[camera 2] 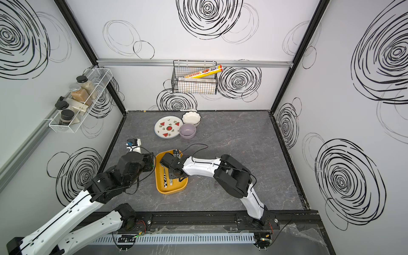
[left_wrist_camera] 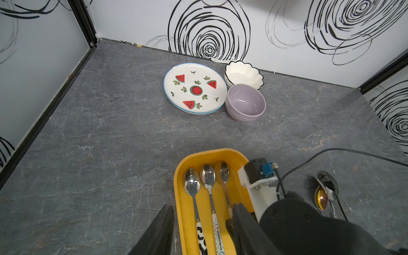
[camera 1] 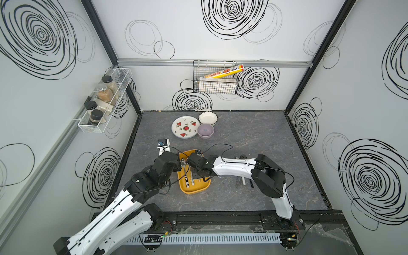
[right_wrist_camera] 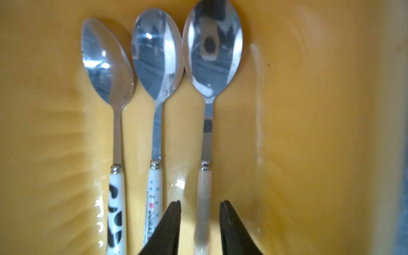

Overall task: Put the spoon into the storage box
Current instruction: Place the spoon in the storage box, then pick up the spoon from the center of the board.

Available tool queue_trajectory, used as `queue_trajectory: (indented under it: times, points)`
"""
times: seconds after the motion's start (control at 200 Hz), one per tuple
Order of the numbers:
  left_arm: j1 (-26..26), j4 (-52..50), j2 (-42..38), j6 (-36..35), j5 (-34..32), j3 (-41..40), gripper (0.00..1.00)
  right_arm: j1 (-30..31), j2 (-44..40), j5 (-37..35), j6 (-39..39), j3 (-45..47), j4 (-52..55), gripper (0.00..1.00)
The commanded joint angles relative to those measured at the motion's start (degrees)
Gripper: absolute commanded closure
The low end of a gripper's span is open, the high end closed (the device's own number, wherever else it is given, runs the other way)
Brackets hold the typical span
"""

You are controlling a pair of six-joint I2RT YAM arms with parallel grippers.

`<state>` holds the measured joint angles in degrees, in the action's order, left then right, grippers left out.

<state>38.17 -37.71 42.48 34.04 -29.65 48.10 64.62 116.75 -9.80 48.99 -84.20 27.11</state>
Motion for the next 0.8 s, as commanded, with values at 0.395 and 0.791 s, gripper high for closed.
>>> queue_trajectory:
  times: [0.395,0.791]
  points:
    - [0.44,1.61,3.54,-2.29,4.94,0.88,0.43,-18.97,-45.96,-18.17,-12.71,32.31,-5.78,0.57]
    - [21.69,9.53,34.28,7.79,10.97,13.33,0.39,-43.44,-60.47,-19.37,-9.63,62.89,-19.08,0.59]
